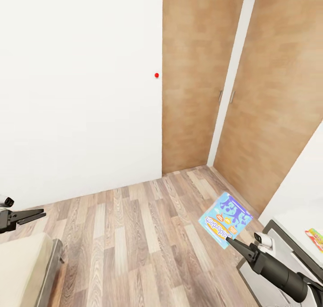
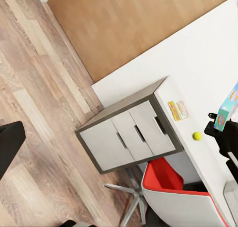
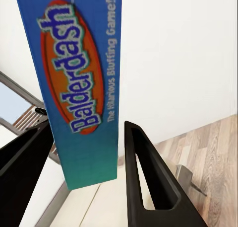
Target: Put all the toys in the child's room - the three board games (two on the bed and one on the table), the two jigsaw puzzles on the table, and the tennis ball on the table - inside the toy box on the table in the child's room.
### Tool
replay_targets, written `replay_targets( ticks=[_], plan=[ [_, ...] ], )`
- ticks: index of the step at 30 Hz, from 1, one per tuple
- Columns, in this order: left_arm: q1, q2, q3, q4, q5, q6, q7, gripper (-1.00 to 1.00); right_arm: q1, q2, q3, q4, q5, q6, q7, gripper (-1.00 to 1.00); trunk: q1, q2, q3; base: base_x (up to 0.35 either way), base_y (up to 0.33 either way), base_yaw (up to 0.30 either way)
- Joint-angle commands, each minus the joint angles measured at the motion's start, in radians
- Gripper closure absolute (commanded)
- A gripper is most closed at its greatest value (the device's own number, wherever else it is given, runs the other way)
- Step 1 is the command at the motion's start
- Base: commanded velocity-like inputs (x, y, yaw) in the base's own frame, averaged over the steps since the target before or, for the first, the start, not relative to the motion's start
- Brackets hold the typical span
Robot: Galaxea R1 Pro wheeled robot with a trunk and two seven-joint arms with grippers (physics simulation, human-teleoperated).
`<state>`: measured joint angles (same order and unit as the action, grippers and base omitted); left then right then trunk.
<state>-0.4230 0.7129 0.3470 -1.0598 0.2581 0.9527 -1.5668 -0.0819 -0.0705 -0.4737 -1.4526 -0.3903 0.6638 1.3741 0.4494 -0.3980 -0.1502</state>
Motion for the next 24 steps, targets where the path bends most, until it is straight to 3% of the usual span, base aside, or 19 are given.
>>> replay_targets(
  ticks=[1,24],
  plan=[
    [0.000,0.000,0.000,0.000,0.000,0.011,-0.004,-1.00,-0.001,0.000,0.000,0.000,-0.002,0.010,0.002,1.00,0.001,-0.002,0.000,0.000,0.000,-0.157],
    [0.000,0.000,-0.001,0.000,0.000,0.011,-0.004,-1.00,-0.001,0.000,0.000,0.000,-0.002,0.010,0.002,1.00,0.001,-0.002,0.036,0.000,0.000,-0.157]
  ],
)
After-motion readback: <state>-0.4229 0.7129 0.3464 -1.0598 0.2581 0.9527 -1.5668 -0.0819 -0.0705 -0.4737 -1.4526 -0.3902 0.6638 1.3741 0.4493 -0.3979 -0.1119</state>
